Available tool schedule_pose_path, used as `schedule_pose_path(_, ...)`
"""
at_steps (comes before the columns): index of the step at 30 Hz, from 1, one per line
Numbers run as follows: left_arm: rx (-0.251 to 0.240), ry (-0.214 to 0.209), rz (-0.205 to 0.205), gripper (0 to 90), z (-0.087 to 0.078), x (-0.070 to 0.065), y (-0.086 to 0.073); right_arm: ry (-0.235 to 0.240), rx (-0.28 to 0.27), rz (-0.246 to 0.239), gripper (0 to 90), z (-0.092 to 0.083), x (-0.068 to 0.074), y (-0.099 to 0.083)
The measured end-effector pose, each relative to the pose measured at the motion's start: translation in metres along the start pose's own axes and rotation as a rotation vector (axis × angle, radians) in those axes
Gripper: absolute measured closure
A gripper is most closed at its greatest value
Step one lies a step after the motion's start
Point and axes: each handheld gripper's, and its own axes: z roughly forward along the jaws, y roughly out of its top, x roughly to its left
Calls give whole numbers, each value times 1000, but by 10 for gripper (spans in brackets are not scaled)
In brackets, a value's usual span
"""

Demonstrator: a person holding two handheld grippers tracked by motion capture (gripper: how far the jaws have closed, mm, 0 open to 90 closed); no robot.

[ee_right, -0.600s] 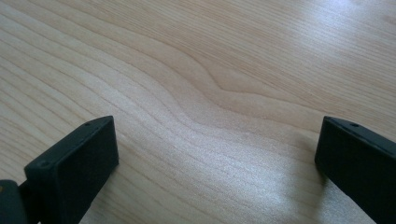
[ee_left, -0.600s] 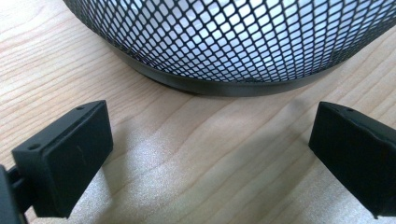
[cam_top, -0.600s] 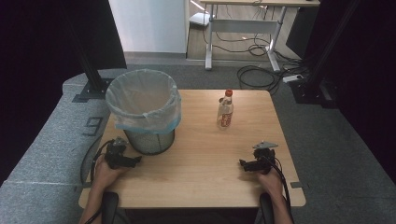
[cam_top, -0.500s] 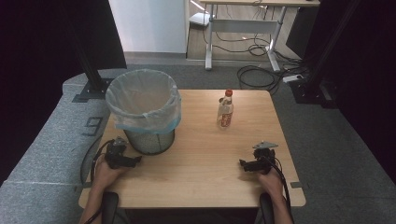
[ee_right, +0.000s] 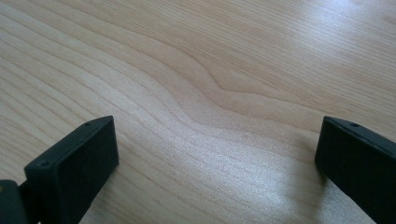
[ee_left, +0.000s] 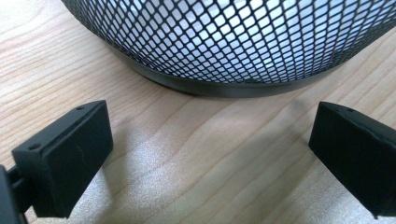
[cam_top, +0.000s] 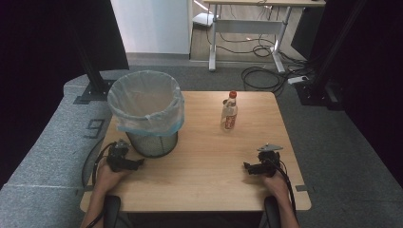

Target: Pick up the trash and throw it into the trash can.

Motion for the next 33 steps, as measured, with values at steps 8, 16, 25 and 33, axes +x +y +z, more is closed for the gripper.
schedule_pose_path(8, 0, 1, 0, 0, 0, 0, 0, -4, 2, 5, 0, 0, 1, 0)
schedule_pose_path(16, 0, 1, 0, 0, 0, 0, 0, 8, 33, -1, 0, 0, -1, 8)
schedule_pose_path(25, 0, 1, 0, 0, 0, 0, 0, 8, -2, 5, 0, 2, -6, 30)
schedule_pose_path(33, 0, 1, 0, 0, 0, 0, 0, 11, -21, 9, 0, 8, -11, 57)
